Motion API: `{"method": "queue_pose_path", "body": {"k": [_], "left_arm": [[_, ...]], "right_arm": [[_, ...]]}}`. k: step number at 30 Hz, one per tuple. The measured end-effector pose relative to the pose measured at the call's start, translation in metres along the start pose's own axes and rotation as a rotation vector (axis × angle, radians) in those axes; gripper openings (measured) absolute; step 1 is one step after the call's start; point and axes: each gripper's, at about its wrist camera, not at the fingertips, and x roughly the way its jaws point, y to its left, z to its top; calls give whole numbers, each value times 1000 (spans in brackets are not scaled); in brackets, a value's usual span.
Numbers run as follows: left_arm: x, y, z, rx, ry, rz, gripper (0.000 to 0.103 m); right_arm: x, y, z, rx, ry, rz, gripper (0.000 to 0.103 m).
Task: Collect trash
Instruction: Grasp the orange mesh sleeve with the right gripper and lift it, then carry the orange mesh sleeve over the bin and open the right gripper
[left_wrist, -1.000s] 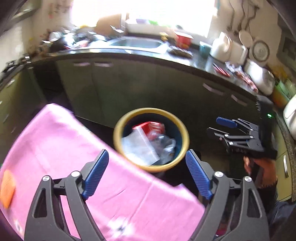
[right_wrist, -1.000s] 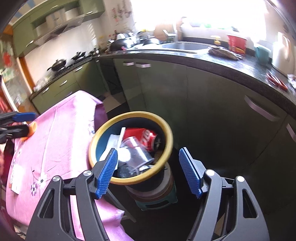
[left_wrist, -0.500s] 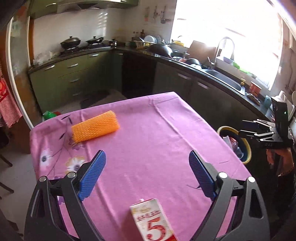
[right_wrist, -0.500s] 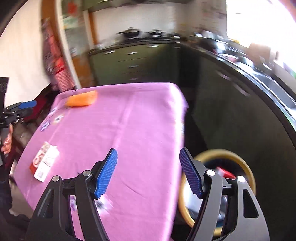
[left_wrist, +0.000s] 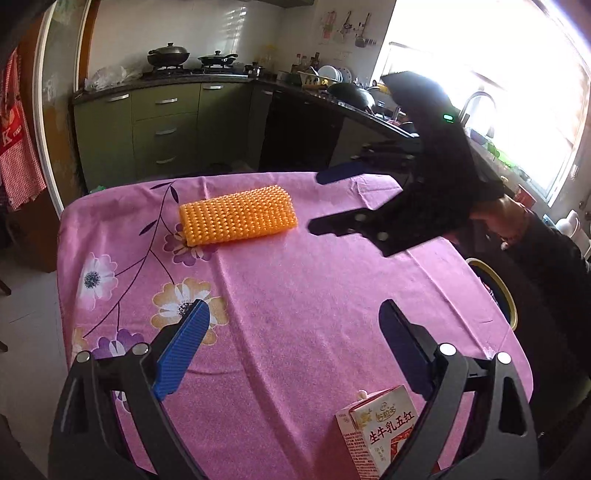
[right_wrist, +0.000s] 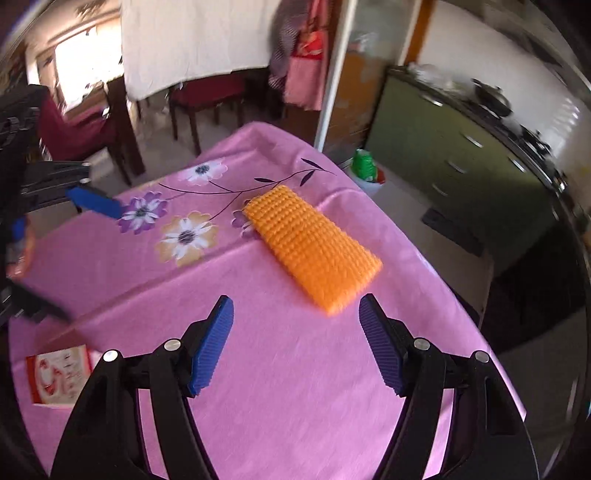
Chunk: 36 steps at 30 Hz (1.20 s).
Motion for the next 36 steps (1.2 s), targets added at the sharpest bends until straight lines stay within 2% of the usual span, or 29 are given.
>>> {"method": "queue_pose_path", "body": {"k": [1, 5, 9, 13, 14, 16, 18, 21, 22, 30, 34, 36], "left_arm": [[1, 2, -1, -8, 0, -10, 88], [2, 8, -3, -39, -4, -44, 88], [3, 8, -5, -43, -3, -57, 89], [3, 5, -6, -35, -2, -61, 90], [3, 4, -6, -33, -2, -62, 90], [3, 3, -7, -27, -1, -65, 90], [4, 2, -7, -27, 2, -67, 90], [5, 1, -8, -24, 7, -65, 90], [5, 0, -8, -22, 8, -65, 90], [4, -4, -9, -2, 10, -44, 90], [-1, -11, -9, 16, 15, -26, 90], [-7, -18, -10, 29, 10, -24, 90]], "right_arm": [[14, -2, 8, -30, 20, 1, 76], [52, -11, 29, -112, 64, -4, 80], [81, -15, 31, -184, 136, -3, 83], [104, -20, 32, -203, 190, -5, 81], [106, -23, 32, -198, 199, 3, 77], [108, -28, 32, -178, 200, 30, 57], [106, -31, 33, -168, 195, 29, 46], [97, -38, 28, -106, 178, 70, 16], [93, -38, 25, -92, 176, 73, 14], [44, -35, -11, 122, 137, 113, 13], [-16, -26, -55, 314, 40, 116, 13], [-52, -18, -84, 393, -3, 91, 13]]}}
